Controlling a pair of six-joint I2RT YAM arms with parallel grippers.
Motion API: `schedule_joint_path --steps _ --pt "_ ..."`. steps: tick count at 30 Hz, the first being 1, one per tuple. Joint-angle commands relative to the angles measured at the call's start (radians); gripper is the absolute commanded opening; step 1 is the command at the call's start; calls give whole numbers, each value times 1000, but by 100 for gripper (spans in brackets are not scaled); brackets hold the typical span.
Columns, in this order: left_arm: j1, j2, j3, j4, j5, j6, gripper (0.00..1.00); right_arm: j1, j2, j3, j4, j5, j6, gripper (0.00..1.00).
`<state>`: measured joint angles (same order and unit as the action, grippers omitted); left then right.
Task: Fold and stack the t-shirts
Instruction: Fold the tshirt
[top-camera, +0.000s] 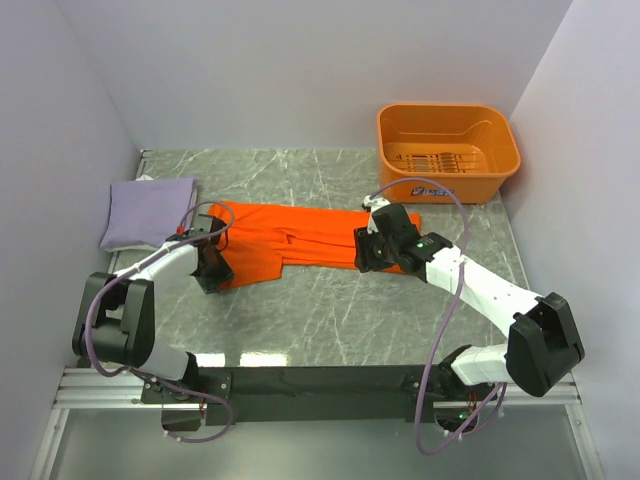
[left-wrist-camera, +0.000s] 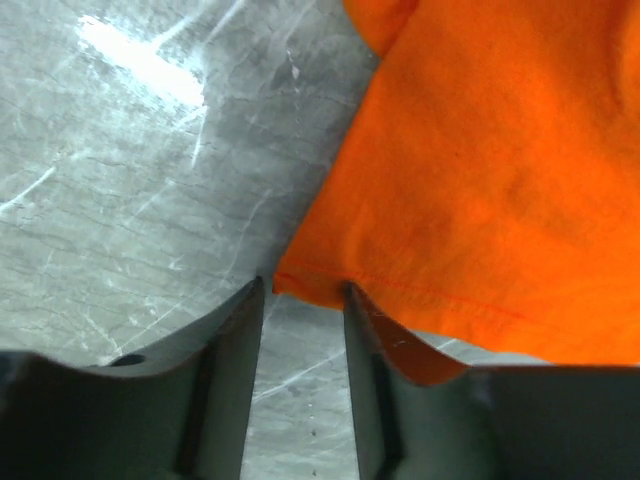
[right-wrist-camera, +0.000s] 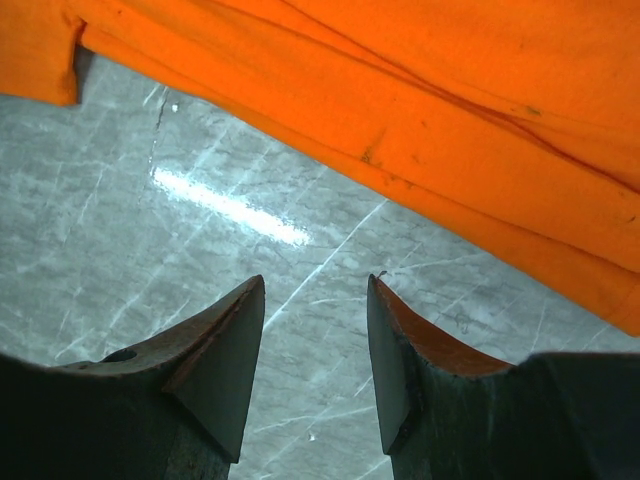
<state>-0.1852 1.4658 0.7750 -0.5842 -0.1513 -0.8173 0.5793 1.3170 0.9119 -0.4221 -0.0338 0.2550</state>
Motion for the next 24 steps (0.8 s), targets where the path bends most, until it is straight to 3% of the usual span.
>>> schedule_joint_path --steps 1,5,8,14,24 --pt "-3 22 20 26 -19 -8 39 2 -18 -4 13 15 -28 52" --pt "-3 19 36 15 -16 6 14 2 -15 -1 2 32 -36 52" --pt "-3 8 95 -15 -13 21 1 4 -21 -7 2 63 -37 52" --pt "-3 28 330 -35 53 46 1 4 -30 -4 -4 95 -39 52" --pt "-5 287 654 -14 173 50 1 2 -12 -1 9 95 -51 52"
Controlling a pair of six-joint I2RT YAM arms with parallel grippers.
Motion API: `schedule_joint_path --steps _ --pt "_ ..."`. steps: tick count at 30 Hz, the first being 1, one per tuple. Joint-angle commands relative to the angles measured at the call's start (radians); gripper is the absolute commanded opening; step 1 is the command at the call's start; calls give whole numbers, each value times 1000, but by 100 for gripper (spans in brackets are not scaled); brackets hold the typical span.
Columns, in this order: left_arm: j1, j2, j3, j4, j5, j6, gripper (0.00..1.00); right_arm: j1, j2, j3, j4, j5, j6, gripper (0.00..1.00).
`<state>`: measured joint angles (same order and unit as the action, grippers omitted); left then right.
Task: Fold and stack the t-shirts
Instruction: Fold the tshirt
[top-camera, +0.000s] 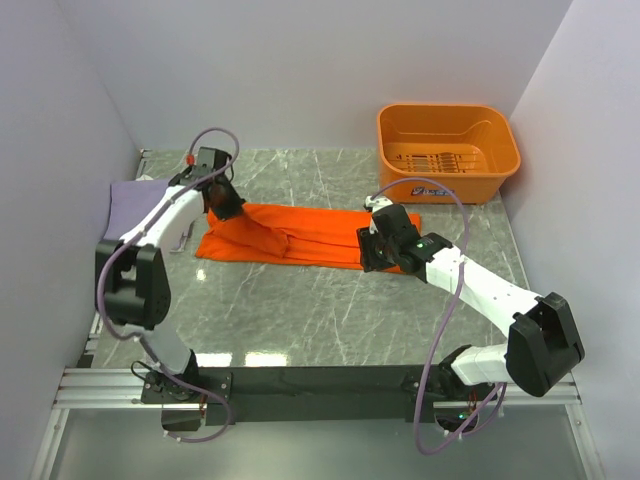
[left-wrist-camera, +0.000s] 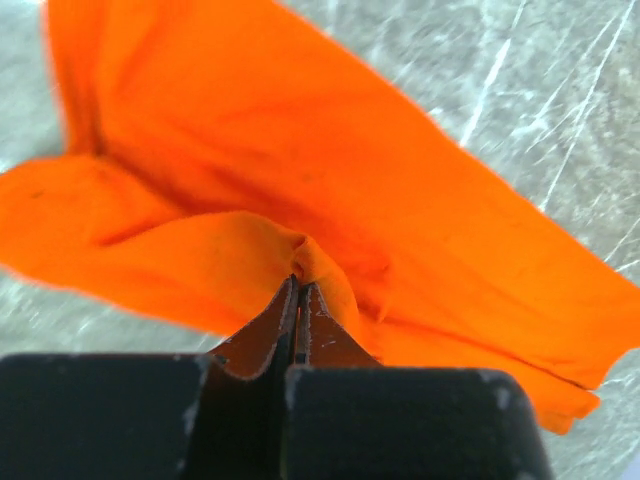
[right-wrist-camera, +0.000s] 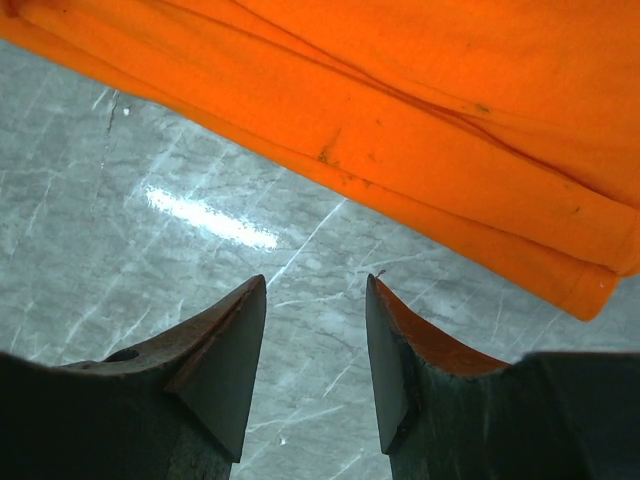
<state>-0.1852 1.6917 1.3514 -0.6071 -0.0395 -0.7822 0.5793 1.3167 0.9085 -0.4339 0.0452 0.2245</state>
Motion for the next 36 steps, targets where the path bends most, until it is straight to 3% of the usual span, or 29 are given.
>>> schedule_joint_path --steps 1,8,23,30,36 --pt "-5 78 98 15 69 17 1 2 -8 7 27 13 -25 52" --pt "-2 175 221 21 70 24 1 2 67 43 78 -69 -63 52" --pt "52 184 207 124 88 -77 1 11 331 233 87 -179 -96 51" --pt "59 194 190 165 113 -109 1 31 410 320 93 -298 -94 42" --pt "62 207 207 156 107 -94 1 21 506 381 66 -275 -64 39"
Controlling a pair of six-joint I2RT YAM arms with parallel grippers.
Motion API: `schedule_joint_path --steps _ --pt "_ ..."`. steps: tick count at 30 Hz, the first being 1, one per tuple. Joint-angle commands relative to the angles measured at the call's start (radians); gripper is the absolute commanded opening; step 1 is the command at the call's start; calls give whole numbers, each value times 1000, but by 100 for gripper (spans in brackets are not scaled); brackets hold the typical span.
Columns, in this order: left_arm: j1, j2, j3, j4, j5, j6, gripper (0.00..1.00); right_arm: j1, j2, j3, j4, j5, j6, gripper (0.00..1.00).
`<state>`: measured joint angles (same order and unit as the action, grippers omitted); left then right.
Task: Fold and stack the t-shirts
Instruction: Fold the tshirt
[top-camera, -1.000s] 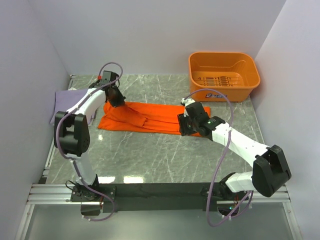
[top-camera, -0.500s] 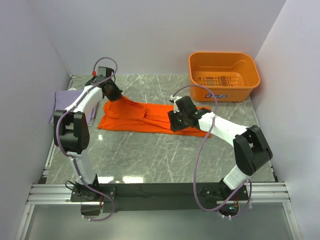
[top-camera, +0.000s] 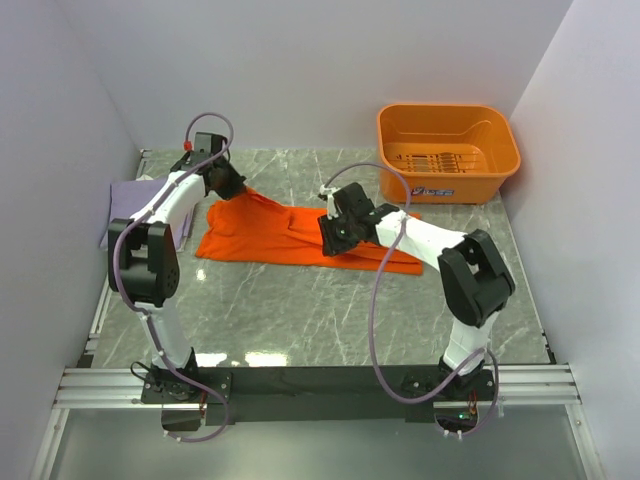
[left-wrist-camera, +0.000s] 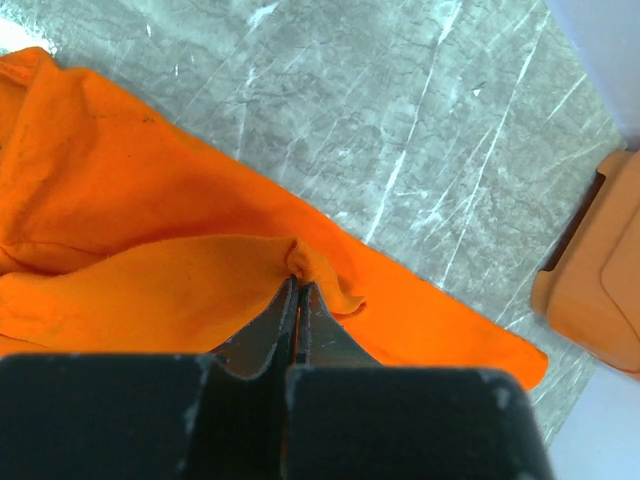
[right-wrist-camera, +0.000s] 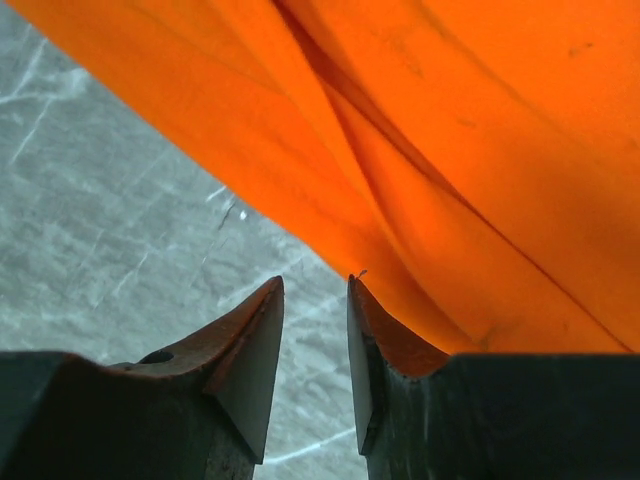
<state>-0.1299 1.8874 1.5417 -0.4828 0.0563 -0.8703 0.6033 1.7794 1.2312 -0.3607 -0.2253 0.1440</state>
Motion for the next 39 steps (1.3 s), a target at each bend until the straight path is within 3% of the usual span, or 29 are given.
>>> schedule_joint_path --steps 1,12,18,25,31,34,39 --pt "9 12 15 33 14 -6 1 -14 57 68 -32 -2 23 39" --pt "15 15 6 36 22 -2 1 -76 141 131 -142 141 97 35" --pt "18 18 -14 41 28 8 1 -201 81 68 -158 412 239 35" --pt "18 32 -11 39 42 14 1 -312 -66 -47 -112 513 299 36" --pt "18 41 -11 38 48 17 1 -330 -184 -162 -41 488 333 37" --pt "18 42 -14 38 42 17 1 -330 -253 -219 28 359 302 37" --pt "19 41 -11 33 39 16 1 -329 -218 -216 -66 196 310 37"
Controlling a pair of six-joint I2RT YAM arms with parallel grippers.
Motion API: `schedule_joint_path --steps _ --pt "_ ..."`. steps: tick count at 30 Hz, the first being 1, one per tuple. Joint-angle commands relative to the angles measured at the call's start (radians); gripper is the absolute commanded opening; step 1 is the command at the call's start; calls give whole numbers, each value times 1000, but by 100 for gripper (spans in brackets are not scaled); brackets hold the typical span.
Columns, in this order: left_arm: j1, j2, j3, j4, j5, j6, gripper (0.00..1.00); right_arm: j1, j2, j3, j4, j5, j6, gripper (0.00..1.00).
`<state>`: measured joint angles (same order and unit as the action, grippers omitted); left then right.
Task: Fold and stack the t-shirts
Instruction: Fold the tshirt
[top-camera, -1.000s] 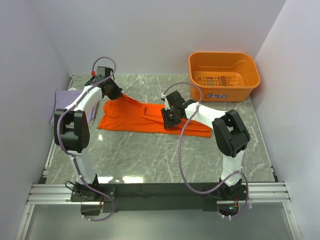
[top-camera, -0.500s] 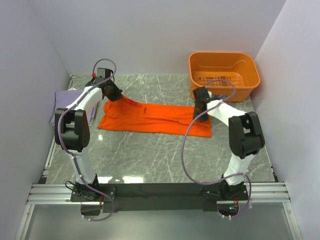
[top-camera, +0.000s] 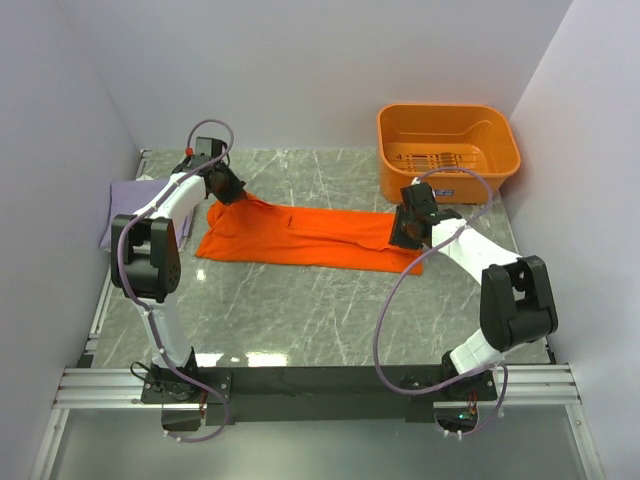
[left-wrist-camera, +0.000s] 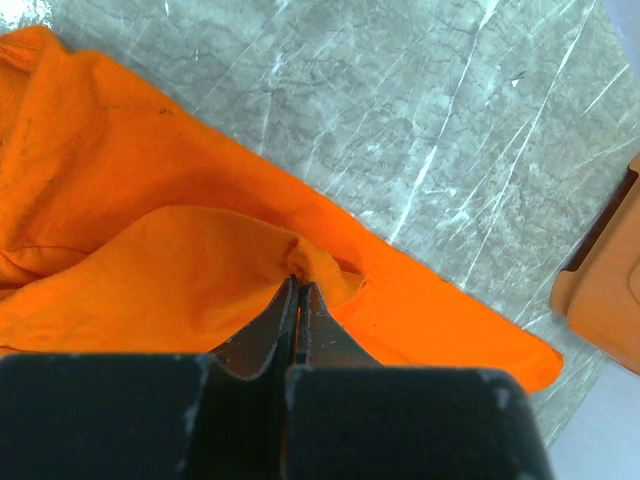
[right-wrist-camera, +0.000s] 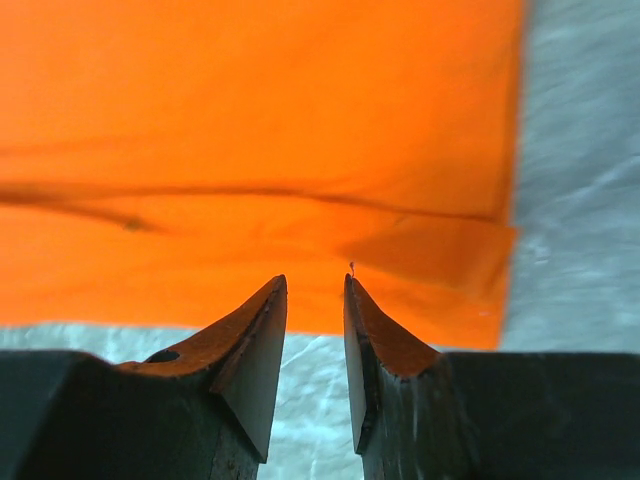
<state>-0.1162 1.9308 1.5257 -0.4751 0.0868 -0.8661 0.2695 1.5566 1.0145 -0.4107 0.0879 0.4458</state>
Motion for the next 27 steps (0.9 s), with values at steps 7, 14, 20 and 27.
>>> schedule_joint_path --steps 7,14,20,27 --pt "6 -4 19 20 10 16 1 4 77 -14 -30 -152 22 36" --pt "7 -9 11 20 14 26 1 -41 140 35 -2 -93 37 36" --pt "7 -9 8 18 21 36 1 -107 155 53 50 -51 65 36" --pt "9 -3 7 12 22 50 1 -176 151 44 124 -47 110 36"
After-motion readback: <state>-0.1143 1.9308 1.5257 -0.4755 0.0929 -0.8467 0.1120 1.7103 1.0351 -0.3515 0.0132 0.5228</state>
